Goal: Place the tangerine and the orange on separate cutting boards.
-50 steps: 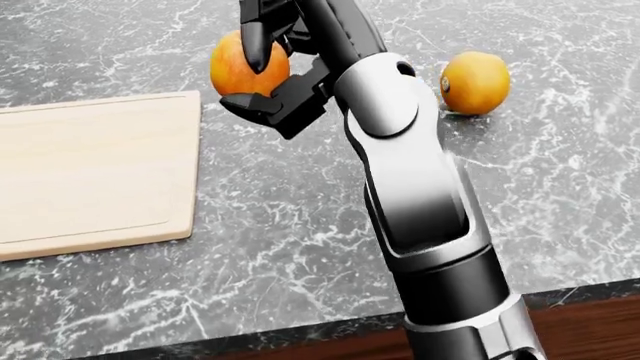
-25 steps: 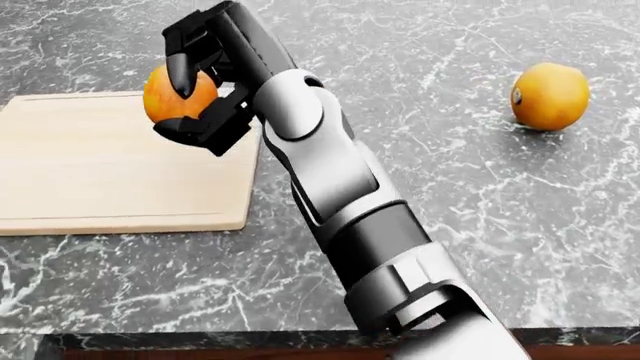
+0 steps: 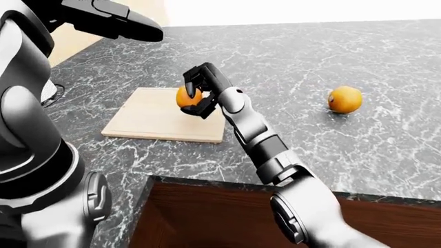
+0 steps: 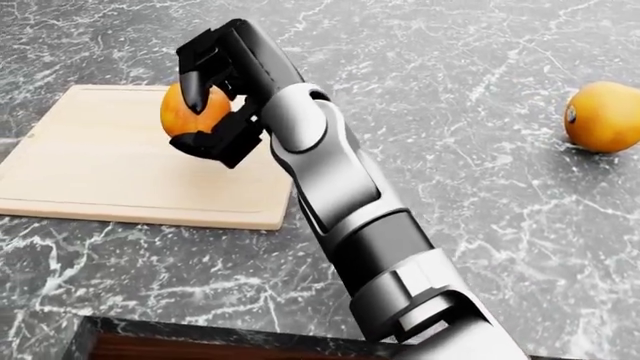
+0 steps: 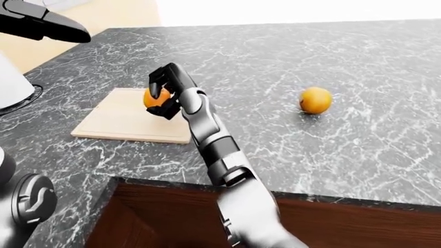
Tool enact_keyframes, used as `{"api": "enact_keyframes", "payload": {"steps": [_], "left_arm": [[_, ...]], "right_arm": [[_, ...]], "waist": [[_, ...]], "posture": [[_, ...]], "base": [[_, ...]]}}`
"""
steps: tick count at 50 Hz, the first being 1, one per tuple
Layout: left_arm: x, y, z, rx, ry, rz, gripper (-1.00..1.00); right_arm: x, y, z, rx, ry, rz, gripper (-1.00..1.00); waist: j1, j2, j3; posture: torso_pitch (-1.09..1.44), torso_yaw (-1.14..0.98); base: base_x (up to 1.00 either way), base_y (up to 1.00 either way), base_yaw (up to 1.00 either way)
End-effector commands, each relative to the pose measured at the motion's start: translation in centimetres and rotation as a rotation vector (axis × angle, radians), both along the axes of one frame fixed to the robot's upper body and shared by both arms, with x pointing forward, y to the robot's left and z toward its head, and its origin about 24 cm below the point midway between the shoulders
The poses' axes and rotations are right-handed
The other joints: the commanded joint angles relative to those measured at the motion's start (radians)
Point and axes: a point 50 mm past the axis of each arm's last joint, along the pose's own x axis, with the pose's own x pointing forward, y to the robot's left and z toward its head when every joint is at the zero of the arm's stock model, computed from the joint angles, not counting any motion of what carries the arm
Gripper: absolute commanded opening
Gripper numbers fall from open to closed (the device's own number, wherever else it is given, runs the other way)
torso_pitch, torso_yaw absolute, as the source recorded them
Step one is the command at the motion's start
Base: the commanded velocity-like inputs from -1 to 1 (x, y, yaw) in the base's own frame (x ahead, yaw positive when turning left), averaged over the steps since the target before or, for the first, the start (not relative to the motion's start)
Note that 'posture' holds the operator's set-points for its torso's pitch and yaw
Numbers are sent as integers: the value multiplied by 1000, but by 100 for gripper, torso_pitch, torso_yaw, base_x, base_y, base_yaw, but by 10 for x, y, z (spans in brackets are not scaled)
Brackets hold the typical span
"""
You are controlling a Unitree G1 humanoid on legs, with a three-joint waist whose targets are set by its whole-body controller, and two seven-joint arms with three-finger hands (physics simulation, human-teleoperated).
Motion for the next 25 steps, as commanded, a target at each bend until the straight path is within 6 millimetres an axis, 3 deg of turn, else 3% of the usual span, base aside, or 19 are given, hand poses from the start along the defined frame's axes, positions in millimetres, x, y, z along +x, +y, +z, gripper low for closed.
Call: {"api": "enact_keyframes", "payload": {"steps": [1, 22, 25], "left_arm": [[-9, 2, 12, 1, -74, 12, 100], [-8, 0, 15, 4, -77, 7, 100], [-9, 0, 15, 4, -78, 7, 100]], "right_arm": [[0, 0, 27, 5, -104, 7, -100], [1, -13, 20, -83, -58, 1, -100], [1, -13, 20, -88, -57, 2, -93]], "waist": [[0, 5, -30], [17, 2, -35], [18, 1, -36]], "posture": [[0, 38], [0, 38], [0, 38]], "base": [[0, 0, 0], [0, 0, 0], [0, 0, 0]]}}
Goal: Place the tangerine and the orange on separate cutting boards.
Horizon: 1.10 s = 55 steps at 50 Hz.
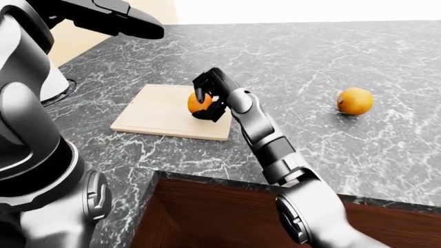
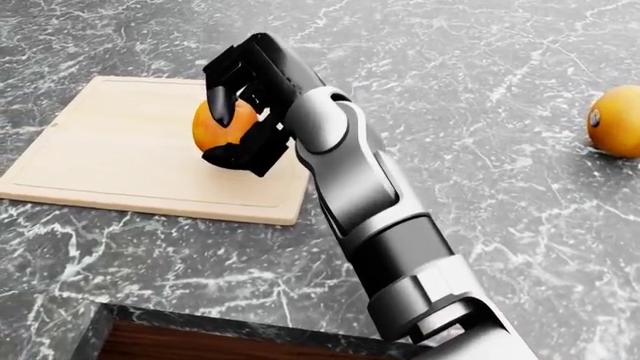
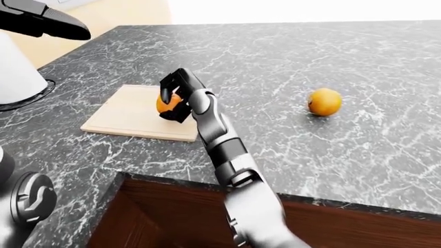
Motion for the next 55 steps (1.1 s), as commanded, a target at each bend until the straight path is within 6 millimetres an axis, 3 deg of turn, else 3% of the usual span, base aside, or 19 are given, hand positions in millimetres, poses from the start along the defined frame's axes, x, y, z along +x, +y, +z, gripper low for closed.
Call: {"api": "enact_keyframes", "payload": {"steps": [1, 7, 19, 25, 28, 37, 41, 47, 55], "left_arm": [[-9, 2, 12, 2, -74, 13, 100], [-10, 3, 12, 1, -75, 14, 100], [-11, 3, 11, -1, -77, 17, 100], [-14, 4, 13, 1, -80, 20, 100], [-14, 4, 13, 0, -81, 19, 100], [-13, 5, 14, 0, -83, 22, 100], [-13, 4, 15, 0, -82, 21, 100], [-13, 4, 16, 0, -82, 22, 100], [-14, 5, 16, 0, -82, 24, 100]], "right_arm": [[-2, 5, 28, 26, -103, 24, -88], [-3, 4, 28, 22, -104, 19, -70], [-2, 2, 25, 14, -93, 0, -11], [-2, 1, 25, 1, -85, -4, -5], [-2, -2, 23, -4, -80, -3, 20], [-4, -5, 22, -7, -77, -8, 32], [-3, -6, 21, -9, -75, -7, 50], [-4, -6, 21, -8, -78, -10, 100], [-4, -7, 22, 2, -93, -22, 100]], "waist": [[1, 4, -30], [3, 4, -31], [7, 2, -32], [8, 2, -32], [10, 1, -31], [14, 1, -33], [14, 0, -33], [15, 0, -32], [15, 2, -32]], "posture": [[0, 38], [0, 38], [0, 38], [0, 38], [0, 38], [0, 38], [0, 38], [0, 38], [0, 38]], "base": [[0, 0, 0], [0, 0, 0], [0, 0, 0], [0, 0, 0], [0, 0, 0], [0, 0, 0], [0, 0, 0], [0, 0, 0], [0, 0, 0]]}}
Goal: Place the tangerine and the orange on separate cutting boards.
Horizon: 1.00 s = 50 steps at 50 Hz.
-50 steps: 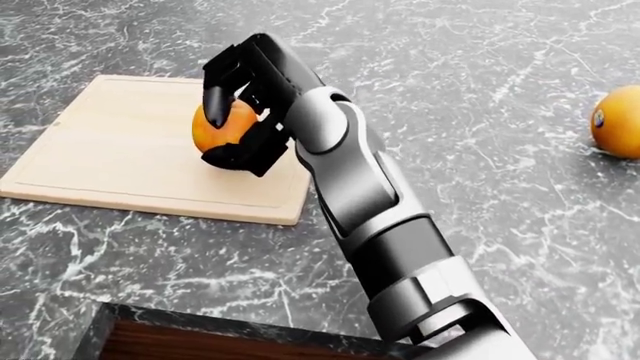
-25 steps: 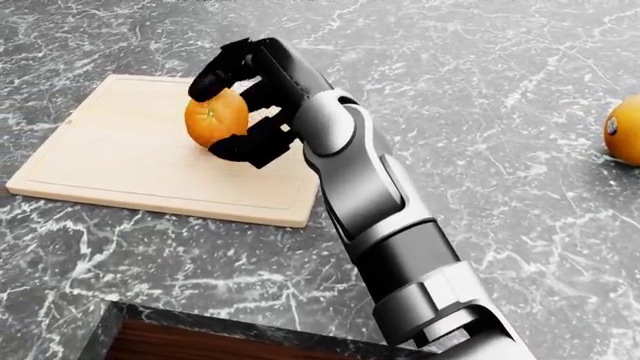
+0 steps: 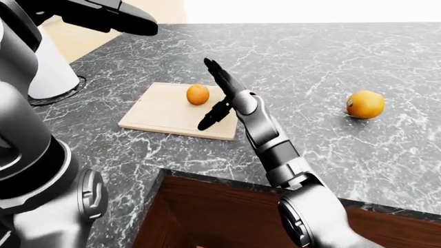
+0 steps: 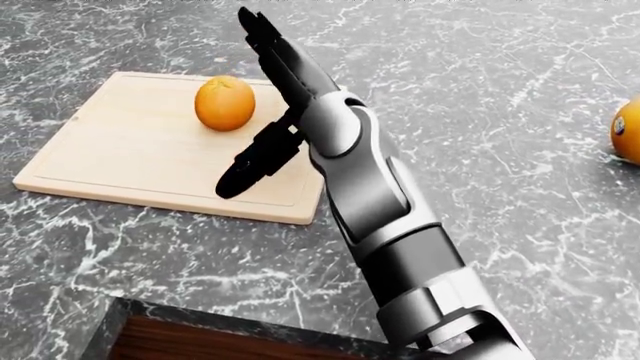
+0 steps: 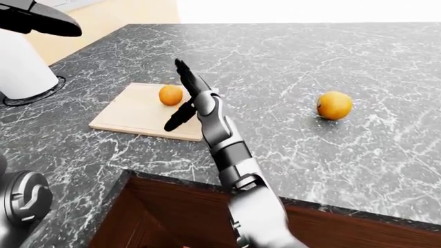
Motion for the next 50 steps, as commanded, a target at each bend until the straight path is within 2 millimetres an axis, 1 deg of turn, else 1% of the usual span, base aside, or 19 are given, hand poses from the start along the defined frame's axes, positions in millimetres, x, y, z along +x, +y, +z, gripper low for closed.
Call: {"api": "enact_keyframes", "payload": {"steps": [1, 7, 10, 11, 12, 13, 14, 16, 18, 20, 23, 27, 28, 32, 37, 40, 43, 50], "left_arm": [[-9, 2, 12, 1, -70, 11, 100], [-10, 4, 10, -2, -70, 17, 100], [-10, 4, 9, -3, -69, 19, 100], [-10, 5, 9, -3, -69, 20, 100], [-10, 5, 9, -4, -69, 20, 100], [-10, 5, 8, -4, -67, 22, 100], [-10, 5, 7, -5, -66, 23, 100], [-10, 5, 7, -5, -65, 23, 100], [-10, 5, 6, -5, -64, 26, 100], [-10, 4, 5, -7, -63, 25, 100], [-8, 2, 3, -6, -58, 22, 100], [-8, 3, 4, -7, -56, 24, 100], [-8, 3, 4, -7, -56, 25, 100], [-7, 2, 3, -11, -53, 20, 100], [-5, 1, 1, -10, -46, 19, 100], [-5, -1, 1, 1, -50, 17, 100], [-5, -3, 1, 10, -47, 12, 100], [-5, -6, 3, 24, -47, 3, 100]], "right_arm": [[-1, 5, 26, 26, -106, 16, 100], [-1, 2, 30, 50, -135, -14, 100], [-1, -2, 34, 78, -160, -42, 100], [-1, -16, 52, 93, -174, -52, 100], [-2, -22, 60, 113, -168, -53, 100], [-3, -26, 61, 117, -178, -56, 100], [-1, -33, 61, 125, -176, -104, 100], [-4, -38, 64, 184, -172, -94, 100], [-8, -54, 76, 196, -204, -146, 100], [-10, -65, 85, 196, -231, -174, 100], [-16, -76, 100, 212, -254, -194, 100], [-22, -89, 110, 207, -283, -232, 100], [-23, -90, 111, 207, -284, -234, 100], [-30, -106, 115, 203, -301, -280, 100], [-37, -119, 115, 202, -306, -317, 100], [-40, -127, 112, 197, -308, -342, 100], [-42, -135, 115, 202, -313, -368, 100], [-43, -150, 108, 200, -313, -425, 100]], "waist": [[0, 4, -28], [1, 4, -29], [2, 3, -29], [2, 3, -29], [2, 1, -28], [4, -2, -27], [7, -4, -25], [10, -5, -23], [10, -8, -23], [11, -13, -23], [13, -17, -22], [15, -20, -21], [15, -21, -21], [16, -24, -19], [19, -29, -19], [21, -30, -19], [22, -33, -19], [18, -37, -17]], "posture": [[0, 38], [0, 38], [0, 38], [0, 38], [0, 38], [0, 38], [0, 38], [0, 38], [0, 38], [0, 38], [0, 38], [0, 38], [0, 38], [0, 38], [0, 38], [0, 38], [0, 38], [0, 35]], "base": [[0, 0, 0], [0, 0, 0], [0, 0, 0], [0, 0, 0], [0, 0, 0], [0, 0, 0], [0, 0, 0], [0, 0, 0], [0, 0, 0], [0, 0, 0], [0, 0, 0], [0, 0, 0], [0, 0, 0], [0, 0, 0], [0, 0, 0], [0, 0, 0], [0, 0, 0], [0, 0, 0]]}}
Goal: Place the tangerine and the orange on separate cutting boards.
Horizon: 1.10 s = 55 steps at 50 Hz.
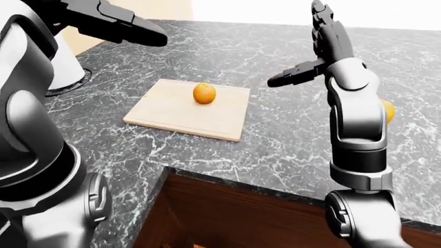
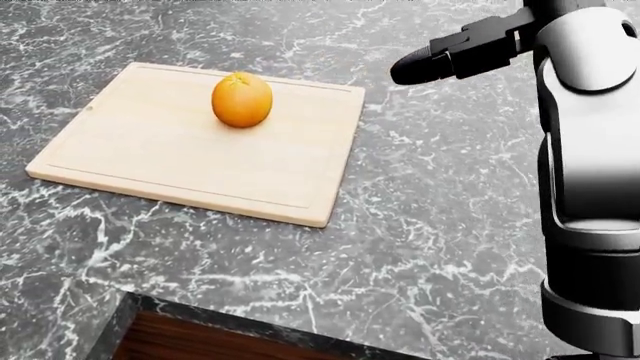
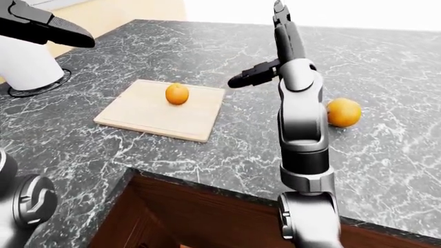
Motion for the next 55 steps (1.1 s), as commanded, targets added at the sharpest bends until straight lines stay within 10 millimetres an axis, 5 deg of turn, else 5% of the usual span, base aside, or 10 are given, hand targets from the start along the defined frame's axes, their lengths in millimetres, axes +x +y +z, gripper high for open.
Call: {"api": "enact_keyframes", "payload": {"steps": [1, 27, 55], "left_arm": [[-8, 0, 11, 6, -70, 8, 100], [-6, -8, 11, 29, -69, -20, 100], [-2, -16, 6, 35, -57, -50, 100]], "right_arm": [[-6, 0, 20, -11, -97, -4, 100], [-9, -16, 18, -11, -104, -88, 100], [-5, -30, 8, 22, -82, -168, 100]], "waist": [[-1, -1, -28], [-74, -13, -18], [-227, -18, -5]], "posture": [[0, 35], [0, 23], [0, 9]], "base": [[0, 0, 0], [0, 0, 0], [0, 0, 0]]}}
